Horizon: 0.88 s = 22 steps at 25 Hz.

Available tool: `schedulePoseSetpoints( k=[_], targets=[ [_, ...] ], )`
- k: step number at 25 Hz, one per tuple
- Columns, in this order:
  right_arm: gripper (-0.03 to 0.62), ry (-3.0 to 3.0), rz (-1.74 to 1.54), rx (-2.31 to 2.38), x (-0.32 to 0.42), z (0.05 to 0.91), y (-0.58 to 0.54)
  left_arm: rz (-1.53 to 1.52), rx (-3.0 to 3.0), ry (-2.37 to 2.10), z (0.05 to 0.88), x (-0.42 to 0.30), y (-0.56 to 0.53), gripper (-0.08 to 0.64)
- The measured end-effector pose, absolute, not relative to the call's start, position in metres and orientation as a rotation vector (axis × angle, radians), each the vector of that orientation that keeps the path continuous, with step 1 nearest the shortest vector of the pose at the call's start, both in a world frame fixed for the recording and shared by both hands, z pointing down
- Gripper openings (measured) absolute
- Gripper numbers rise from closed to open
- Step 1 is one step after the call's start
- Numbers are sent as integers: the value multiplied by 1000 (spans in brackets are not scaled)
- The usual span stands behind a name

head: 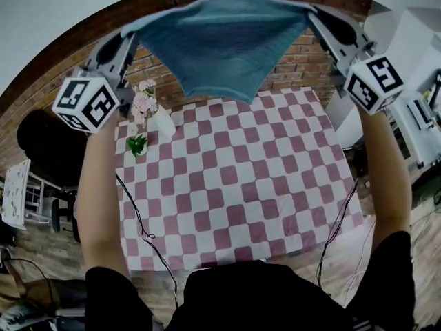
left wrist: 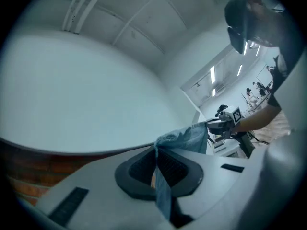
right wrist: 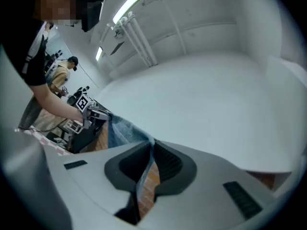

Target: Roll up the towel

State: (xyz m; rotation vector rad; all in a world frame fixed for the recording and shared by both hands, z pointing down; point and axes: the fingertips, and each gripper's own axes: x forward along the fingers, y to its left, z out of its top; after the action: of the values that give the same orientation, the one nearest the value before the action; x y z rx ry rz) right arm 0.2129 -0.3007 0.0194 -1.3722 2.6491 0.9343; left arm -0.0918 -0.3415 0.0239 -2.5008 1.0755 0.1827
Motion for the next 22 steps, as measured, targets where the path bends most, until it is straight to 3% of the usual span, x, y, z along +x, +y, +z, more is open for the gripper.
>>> schedulePoseSetpoints(
  k=[10, 16, 22],
  targets=[
    [32, 2919, 424, -1225, 177, 270, -155, -104, -2769, 1077, 280, -126, -183, 6],
    [32, 2886, 57, -1341, 177, 351, -73, -263, -2908, 984, 368, -127, -97, 6],
    [32, 2912, -74, -1432, 164, 398, -18, -358, -3007, 1001, 431, -142, -47, 6]
  ],
)
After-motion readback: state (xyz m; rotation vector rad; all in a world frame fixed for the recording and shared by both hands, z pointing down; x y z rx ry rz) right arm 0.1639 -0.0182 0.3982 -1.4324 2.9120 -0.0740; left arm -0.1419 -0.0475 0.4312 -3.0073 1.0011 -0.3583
